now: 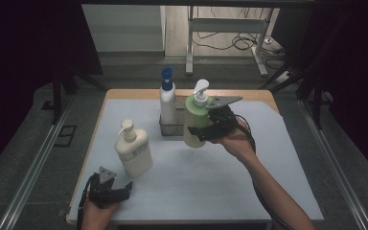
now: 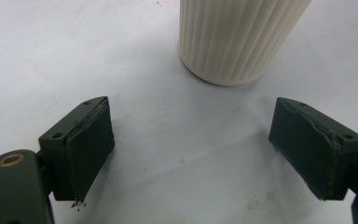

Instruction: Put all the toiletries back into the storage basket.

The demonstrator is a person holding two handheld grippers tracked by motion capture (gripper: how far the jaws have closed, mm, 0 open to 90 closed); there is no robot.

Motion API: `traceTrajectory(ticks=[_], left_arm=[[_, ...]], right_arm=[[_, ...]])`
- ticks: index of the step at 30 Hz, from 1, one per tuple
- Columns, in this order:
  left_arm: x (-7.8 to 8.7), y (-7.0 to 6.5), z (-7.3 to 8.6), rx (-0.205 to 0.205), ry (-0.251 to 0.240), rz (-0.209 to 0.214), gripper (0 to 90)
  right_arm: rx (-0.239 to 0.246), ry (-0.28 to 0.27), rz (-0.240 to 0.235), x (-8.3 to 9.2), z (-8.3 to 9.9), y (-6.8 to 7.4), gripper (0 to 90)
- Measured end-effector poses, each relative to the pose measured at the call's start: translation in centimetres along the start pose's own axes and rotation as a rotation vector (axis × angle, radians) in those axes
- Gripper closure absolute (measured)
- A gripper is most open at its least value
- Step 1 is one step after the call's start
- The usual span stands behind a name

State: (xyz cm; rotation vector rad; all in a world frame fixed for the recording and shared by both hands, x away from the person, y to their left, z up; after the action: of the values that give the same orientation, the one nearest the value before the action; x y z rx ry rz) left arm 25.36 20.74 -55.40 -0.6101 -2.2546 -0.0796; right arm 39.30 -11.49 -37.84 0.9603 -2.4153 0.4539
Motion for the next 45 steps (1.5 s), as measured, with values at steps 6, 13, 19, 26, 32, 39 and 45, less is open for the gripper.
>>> traceTrajectory(ticks=[6,13,19,26,32,39,45], left_arm=[[0.0,0.0,0.0,0.000,0.000,0.000,13.4],[0.0,0.0,0.0,0.003,0.000,0.000,13.4],[0.0,0.0,0.0,0.001,0.002,0.000,13.5],[0.0,0.0,0.0,0.002,0.002,0.001,13.4],[0.0,0.0,0.0,0.002,0.003,0.001,13.4],[0.0,0.0,0.0,0.002,0.003,0.002,13.4],[0.0,0.0,0.0,0.002,0.003,0.002,13.5]], right_arm=[[-0.008,-0.005,0.020,-0.4,-1.0,-0.7,12.9],[-0.005,-0.019,0.041,-1.2,-2.0,-1.6,12.9],[-0.010,-0.013,0.064,-1.9,-2.7,-2.2,12.9],[-0.032,-0.017,0.088,-2.8,-3.2,-3.0,12.9],[-0.050,-0.020,0.106,-3.5,-3.4,-3.6,12.9],[-0.055,-0.013,0.135,-4.6,-3.8,-4.2,12.9],[-0.055,-0.005,0.149,-5.5,-3.8,-4.4,12.9]])
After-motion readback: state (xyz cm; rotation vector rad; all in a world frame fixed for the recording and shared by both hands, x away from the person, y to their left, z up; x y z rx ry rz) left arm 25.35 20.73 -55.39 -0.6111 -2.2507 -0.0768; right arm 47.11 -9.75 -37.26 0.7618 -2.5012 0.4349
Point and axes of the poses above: each handheld gripper's, and its own axes: x roughly backward along the jaws, z roughly out of its underside, y roughly to its left, the point moved 4 cm from there along -x, roughly forward along the jaws, and after that the axes turned 9 degrees about z, right-handed, at the moved point
